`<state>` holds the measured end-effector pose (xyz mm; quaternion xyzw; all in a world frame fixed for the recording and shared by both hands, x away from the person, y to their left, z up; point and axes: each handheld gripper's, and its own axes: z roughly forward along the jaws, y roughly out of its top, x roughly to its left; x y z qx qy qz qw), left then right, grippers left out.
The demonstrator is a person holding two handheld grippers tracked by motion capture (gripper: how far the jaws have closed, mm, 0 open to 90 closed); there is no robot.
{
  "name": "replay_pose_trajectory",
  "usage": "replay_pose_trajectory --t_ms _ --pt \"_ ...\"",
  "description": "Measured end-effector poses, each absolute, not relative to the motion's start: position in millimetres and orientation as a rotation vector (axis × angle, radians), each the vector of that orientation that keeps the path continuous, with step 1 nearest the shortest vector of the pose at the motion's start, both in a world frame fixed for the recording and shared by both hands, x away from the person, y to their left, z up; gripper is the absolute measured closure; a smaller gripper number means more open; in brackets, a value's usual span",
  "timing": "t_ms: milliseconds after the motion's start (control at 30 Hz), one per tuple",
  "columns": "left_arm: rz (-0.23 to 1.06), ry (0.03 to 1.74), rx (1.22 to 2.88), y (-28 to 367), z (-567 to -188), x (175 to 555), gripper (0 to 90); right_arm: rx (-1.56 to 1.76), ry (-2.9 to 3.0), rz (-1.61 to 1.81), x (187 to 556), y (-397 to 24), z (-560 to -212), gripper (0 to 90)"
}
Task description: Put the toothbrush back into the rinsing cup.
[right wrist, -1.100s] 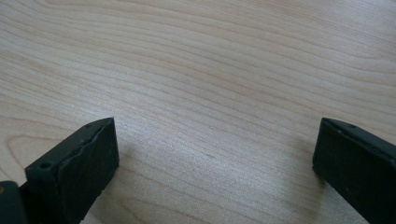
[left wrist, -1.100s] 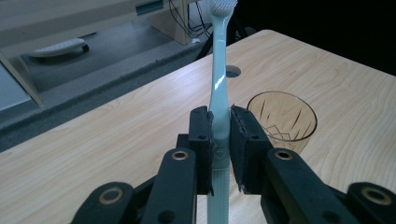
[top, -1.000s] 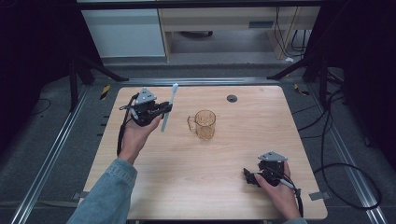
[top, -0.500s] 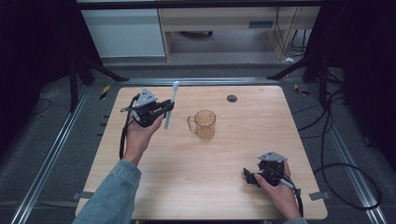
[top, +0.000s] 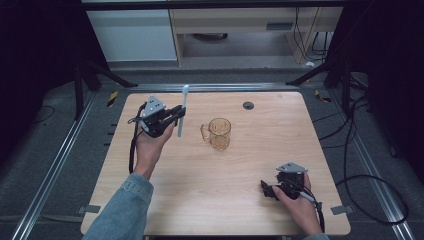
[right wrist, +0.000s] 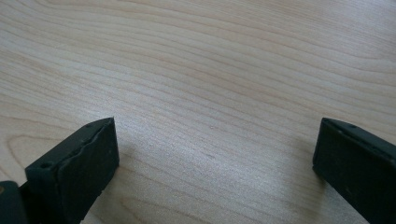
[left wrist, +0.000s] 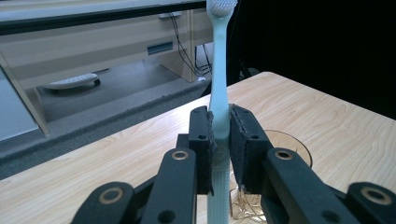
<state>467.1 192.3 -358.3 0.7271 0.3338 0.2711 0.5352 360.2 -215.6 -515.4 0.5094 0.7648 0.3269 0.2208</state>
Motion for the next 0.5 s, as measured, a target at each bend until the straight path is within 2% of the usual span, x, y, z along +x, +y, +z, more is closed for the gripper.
replay_pose_trajectory --t_ms 500 --pt "0.673 0.805 1.659 191.0 -358.3 471.0 78.6 1.407 2.115 0.904 360.2 -215.7 -515.3 0.7"
